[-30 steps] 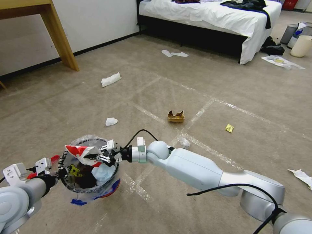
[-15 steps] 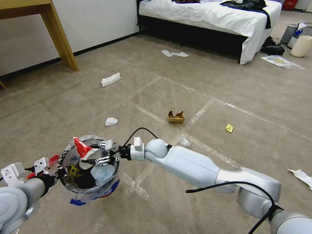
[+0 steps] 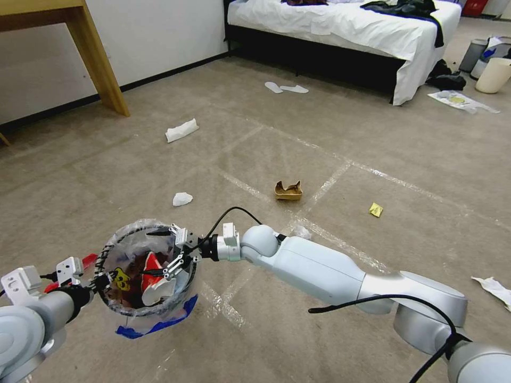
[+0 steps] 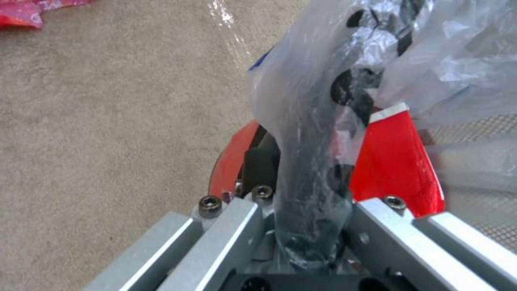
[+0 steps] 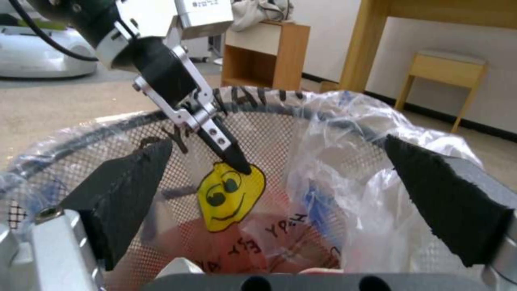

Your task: Pick up the trash bin and place the garbage on the floor into it.

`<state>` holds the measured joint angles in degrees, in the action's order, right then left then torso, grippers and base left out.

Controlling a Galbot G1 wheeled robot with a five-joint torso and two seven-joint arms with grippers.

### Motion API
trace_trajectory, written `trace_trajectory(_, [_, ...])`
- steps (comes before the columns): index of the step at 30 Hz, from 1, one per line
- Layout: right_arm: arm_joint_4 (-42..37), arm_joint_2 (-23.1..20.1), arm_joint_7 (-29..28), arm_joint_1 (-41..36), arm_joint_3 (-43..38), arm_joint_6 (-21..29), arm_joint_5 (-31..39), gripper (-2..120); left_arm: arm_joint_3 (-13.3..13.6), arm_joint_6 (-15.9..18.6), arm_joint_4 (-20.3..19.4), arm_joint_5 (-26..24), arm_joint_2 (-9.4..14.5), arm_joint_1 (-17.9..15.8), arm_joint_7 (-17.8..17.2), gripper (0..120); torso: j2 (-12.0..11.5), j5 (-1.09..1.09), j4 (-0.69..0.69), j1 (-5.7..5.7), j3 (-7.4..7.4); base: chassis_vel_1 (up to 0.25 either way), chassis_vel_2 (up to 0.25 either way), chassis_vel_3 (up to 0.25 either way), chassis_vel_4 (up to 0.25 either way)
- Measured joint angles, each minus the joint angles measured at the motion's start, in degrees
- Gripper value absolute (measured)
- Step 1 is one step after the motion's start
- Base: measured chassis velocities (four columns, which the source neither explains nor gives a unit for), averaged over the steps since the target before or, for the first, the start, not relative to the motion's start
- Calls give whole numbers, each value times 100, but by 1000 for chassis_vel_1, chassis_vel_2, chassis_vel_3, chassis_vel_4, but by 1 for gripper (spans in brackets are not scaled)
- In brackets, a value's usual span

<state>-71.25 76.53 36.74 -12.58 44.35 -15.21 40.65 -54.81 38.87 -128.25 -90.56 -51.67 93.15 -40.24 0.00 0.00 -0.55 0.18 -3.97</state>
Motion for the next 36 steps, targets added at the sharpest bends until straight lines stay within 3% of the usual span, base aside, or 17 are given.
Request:
trace_trajectory(8, [-127, -57, 52, 137, 19, -8, 79, 100, 39, -6, 12, -2, -15, -41, -41, 1, 0, 0, 0, 0, 0, 0, 0, 0, 0])
trace_trajectory(12, [-241, -58, 224, 229, -87, -35, 565, 100, 35, -6, 17, 16, -53, -16, -47, 1, 0, 0, 0, 0, 0, 0, 0, 0, 0])
trace_trajectory(26, [-903, -54, -51, 138, -2026, 58, 1270, 100, -75, 5, 94, -37, -25, 36, -94, 1, 0, 0, 1, 0, 0, 0, 0, 0, 0])
trace_trajectory(29, [-1027, -170, -280, -7, -2446, 88, 1260, 100, -118, 5, 91, -51, -25, 62, -96, 1, 0, 0, 1, 0, 0, 0, 0, 0, 0])
trace_trajectory(30, [-1172, -325, -760, -251, -2821, 171, 1215, 100, -140, 5, 88, -49, -42, 97, -94, 1, 0, 1, 1, 0, 0, 0, 0, 0, 0])
trace_trajectory(31, [-1172, -325, -760, -251, -2821, 171, 1215, 100, -140, 5, 88, -49, -42, 97, -94, 1, 0, 1, 1, 0, 0, 0, 0, 0, 0])
trace_trajectory(34, [-1372, -573, -1914, -958, -3472, 237, 756, 100, -144, 10, 67, -44, -48, 109, -84, 1, 0, 1, 1, 0, 0, 0, 0, 0, 0])
trace_trajectory(36, [-1400, -623, -2075, -1145, -3648, 237, 617, 100, -144, 10, 61, -44, -47, 104, -83, 1, 0, 3, 0, 0, 0, 0, 0, 0, 0])
